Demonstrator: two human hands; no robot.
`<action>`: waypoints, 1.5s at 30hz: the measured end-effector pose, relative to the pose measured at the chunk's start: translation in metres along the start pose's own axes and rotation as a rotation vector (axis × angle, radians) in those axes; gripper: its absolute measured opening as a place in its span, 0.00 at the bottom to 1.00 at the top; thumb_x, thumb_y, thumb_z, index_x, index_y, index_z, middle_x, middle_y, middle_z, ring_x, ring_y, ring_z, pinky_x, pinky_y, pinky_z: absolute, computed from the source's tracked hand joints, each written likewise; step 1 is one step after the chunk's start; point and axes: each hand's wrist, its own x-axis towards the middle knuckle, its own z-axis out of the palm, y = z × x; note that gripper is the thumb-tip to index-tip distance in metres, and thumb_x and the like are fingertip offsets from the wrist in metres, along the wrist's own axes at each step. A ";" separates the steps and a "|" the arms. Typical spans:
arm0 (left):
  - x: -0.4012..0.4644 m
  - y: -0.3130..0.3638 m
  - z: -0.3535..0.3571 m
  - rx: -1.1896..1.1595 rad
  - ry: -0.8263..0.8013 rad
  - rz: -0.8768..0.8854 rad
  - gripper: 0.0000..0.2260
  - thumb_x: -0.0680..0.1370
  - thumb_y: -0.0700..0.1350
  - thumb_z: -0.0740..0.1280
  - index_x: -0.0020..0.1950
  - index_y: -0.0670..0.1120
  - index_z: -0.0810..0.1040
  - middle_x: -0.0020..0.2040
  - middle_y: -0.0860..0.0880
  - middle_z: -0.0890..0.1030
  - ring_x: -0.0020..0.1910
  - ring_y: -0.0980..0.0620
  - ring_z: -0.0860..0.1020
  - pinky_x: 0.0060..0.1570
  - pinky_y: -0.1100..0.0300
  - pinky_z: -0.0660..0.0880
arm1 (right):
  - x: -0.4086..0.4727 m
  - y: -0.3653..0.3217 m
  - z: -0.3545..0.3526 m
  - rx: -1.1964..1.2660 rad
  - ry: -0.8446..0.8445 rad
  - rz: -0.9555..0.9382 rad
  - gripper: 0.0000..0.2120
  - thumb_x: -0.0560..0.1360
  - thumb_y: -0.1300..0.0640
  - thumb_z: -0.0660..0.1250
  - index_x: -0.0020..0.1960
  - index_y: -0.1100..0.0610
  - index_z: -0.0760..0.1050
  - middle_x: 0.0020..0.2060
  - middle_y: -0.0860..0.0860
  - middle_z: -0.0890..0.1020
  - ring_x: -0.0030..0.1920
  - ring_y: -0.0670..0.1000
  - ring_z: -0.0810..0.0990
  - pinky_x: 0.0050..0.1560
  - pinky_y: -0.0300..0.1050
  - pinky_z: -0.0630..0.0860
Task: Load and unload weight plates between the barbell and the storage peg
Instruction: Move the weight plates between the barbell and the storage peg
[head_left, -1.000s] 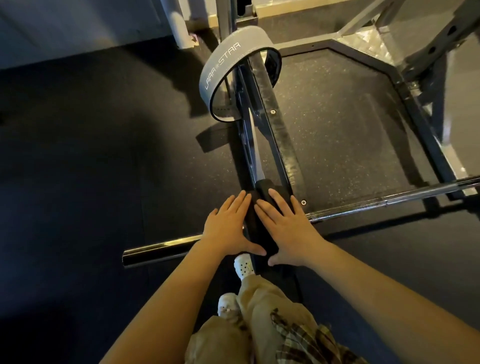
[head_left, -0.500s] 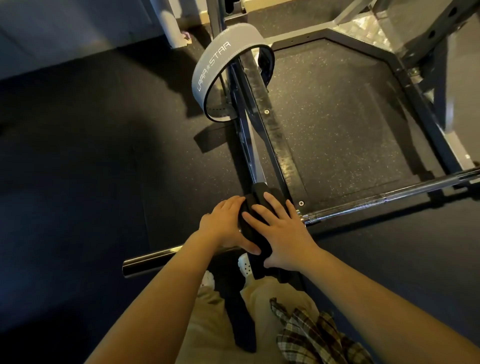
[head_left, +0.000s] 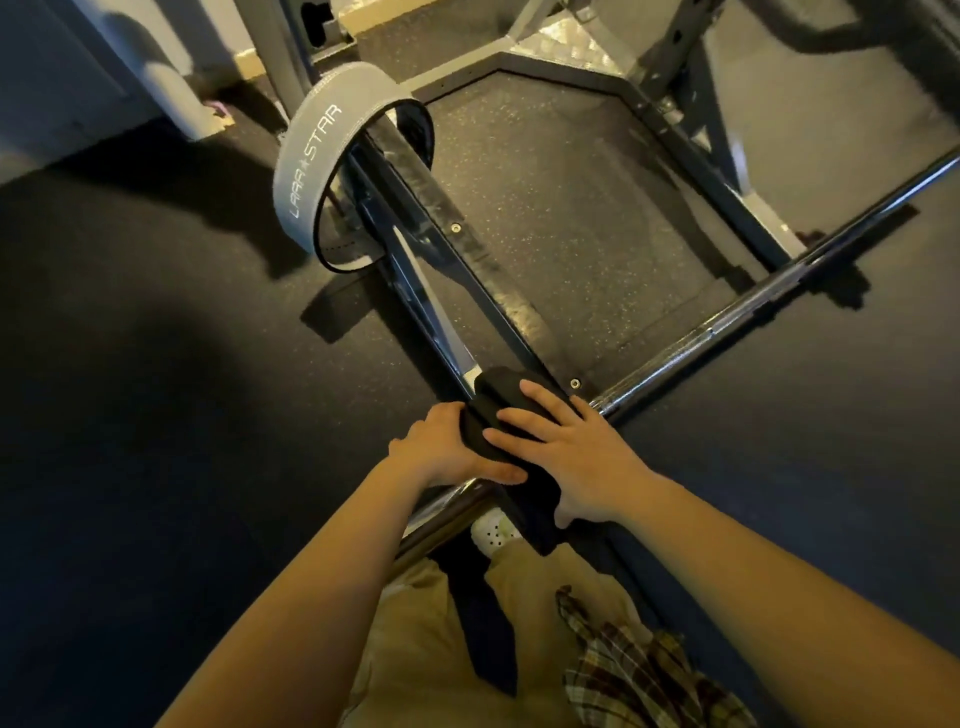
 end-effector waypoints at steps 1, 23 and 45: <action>-0.004 -0.002 0.004 0.057 0.034 0.008 0.54 0.54 0.72 0.73 0.74 0.53 0.59 0.72 0.50 0.64 0.68 0.45 0.67 0.68 0.39 0.63 | -0.001 -0.002 0.000 -0.017 -0.006 0.019 0.57 0.64 0.43 0.77 0.77 0.40 0.39 0.78 0.43 0.42 0.75 0.53 0.29 0.74 0.66 0.47; -0.006 -0.015 0.018 0.114 0.135 0.208 0.51 0.61 0.78 0.63 0.76 0.52 0.55 0.75 0.51 0.61 0.73 0.44 0.61 0.67 0.35 0.62 | 0.001 -0.024 -0.007 -0.153 -0.097 0.240 0.64 0.63 0.41 0.77 0.75 0.45 0.28 0.76 0.44 0.34 0.74 0.55 0.27 0.75 0.60 0.42; -0.013 -0.018 0.061 0.059 0.379 0.292 0.48 0.66 0.64 0.72 0.77 0.50 0.51 0.77 0.50 0.54 0.76 0.46 0.53 0.74 0.43 0.58 | 0.000 -0.006 0.002 -0.029 0.031 0.063 0.63 0.61 0.45 0.79 0.78 0.47 0.37 0.77 0.43 0.40 0.75 0.54 0.30 0.74 0.63 0.41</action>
